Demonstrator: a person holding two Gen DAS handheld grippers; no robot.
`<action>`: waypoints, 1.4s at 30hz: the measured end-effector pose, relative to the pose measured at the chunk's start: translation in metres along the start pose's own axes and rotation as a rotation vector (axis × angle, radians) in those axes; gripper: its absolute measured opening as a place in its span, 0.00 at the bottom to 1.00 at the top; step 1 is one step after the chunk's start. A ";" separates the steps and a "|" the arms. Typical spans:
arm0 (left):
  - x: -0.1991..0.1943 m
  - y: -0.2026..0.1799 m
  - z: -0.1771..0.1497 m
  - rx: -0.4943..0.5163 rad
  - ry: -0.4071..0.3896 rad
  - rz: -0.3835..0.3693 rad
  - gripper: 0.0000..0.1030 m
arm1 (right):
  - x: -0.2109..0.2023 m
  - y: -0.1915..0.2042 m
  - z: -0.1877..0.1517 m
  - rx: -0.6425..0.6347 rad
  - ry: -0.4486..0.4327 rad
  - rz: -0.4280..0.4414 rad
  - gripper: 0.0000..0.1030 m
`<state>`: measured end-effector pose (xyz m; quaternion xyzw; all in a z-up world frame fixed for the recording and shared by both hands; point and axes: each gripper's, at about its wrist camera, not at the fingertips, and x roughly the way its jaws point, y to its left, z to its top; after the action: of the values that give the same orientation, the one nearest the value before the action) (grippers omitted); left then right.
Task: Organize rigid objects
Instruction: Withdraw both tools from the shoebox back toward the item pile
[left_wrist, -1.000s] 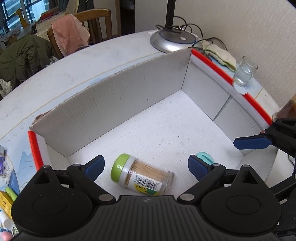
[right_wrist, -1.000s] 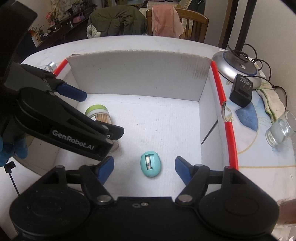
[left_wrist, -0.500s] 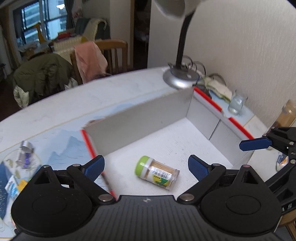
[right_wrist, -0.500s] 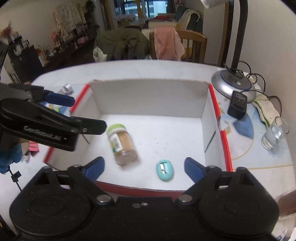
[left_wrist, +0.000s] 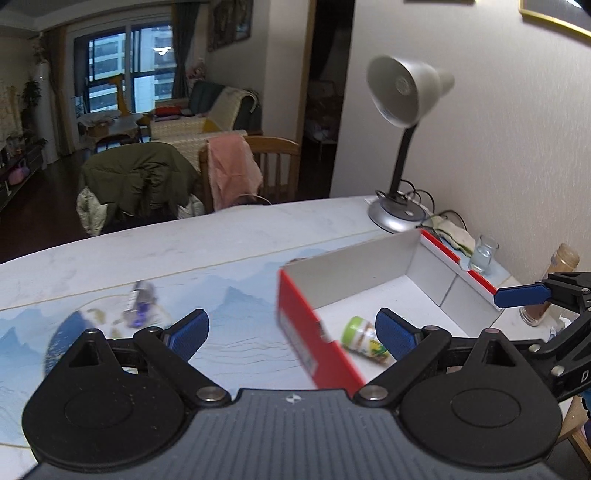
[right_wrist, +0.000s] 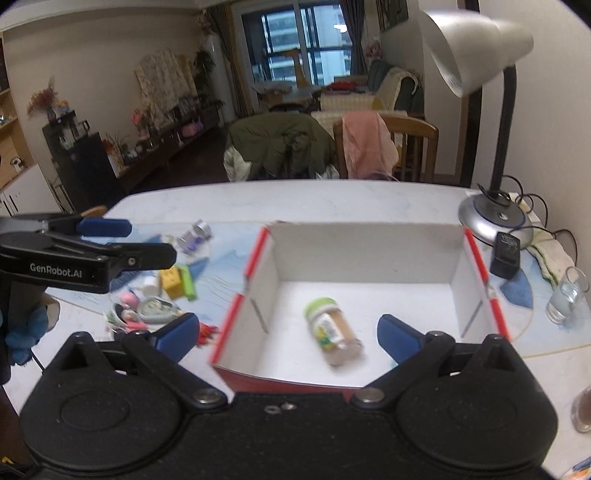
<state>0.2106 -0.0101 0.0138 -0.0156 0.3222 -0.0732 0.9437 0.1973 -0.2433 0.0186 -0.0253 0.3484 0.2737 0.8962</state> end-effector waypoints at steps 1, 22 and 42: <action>-0.005 0.008 -0.002 -0.001 -0.008 -0.004 0.95 | 0.000 0.007 0.000 0.003 -0.006 0.003 1.00; -0.041 0.162 -0.088 -0.103 0.026 0.136 1.00 | 0.061 0.142 -0.023 0.018 0.058 0.038 0.99; 0.034 0.202 -0.152 -0.160 0.244 0.219 1.00 | 0.143 0.183 -0.047 -0.095 0.212 -0.009 0.90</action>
<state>0.1700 0.1874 -0.1429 -0.0465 0.4390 0.0545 0.8956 0.1624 -0.0312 -0.0812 -0.0982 0.4279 0.2817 0.8532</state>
